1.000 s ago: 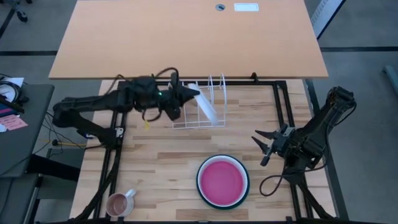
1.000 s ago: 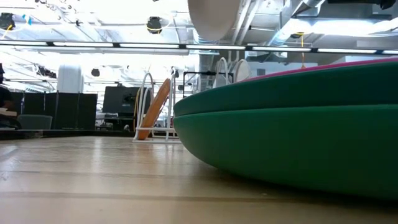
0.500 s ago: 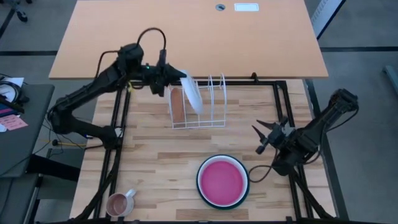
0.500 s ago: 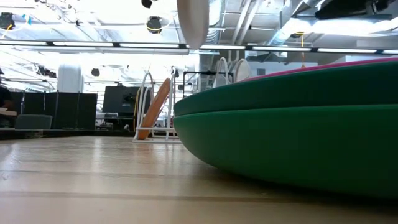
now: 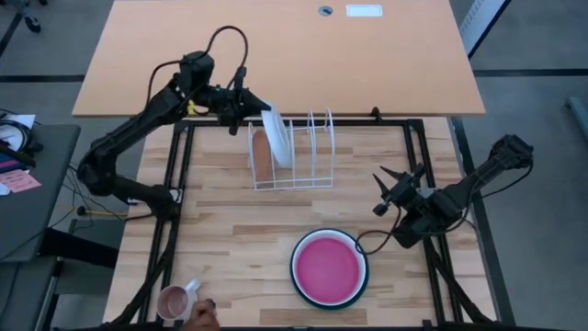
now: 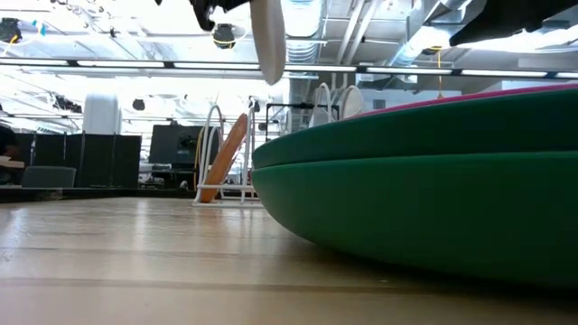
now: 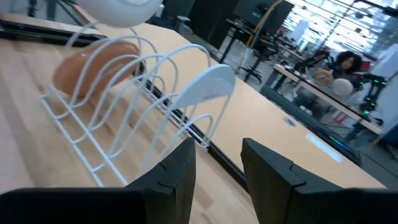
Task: Sort dishes
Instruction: Put the small white plate in the dish rack
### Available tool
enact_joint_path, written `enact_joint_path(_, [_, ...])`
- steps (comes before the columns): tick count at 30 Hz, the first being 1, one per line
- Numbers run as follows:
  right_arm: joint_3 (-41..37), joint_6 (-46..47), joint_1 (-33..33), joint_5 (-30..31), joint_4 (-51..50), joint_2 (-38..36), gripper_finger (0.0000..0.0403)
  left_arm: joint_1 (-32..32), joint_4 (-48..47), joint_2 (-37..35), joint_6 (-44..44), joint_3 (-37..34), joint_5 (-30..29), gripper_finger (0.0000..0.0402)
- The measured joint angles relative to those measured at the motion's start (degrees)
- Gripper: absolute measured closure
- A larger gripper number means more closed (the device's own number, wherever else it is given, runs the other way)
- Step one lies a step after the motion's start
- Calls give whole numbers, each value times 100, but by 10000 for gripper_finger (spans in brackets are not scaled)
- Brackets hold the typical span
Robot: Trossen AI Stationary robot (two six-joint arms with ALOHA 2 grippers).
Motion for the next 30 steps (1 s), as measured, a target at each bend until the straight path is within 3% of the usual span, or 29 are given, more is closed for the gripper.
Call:
enact_joint_path(5, [0, -93, -123, -4, 2, 0, 266, 124, 116, 286, -9, 0, 604, 394])
enact_joint_path(30, [0, -94, -124, -133, -13, 0, 266, 401, -83, 1316, 479, 0, 985, 398])
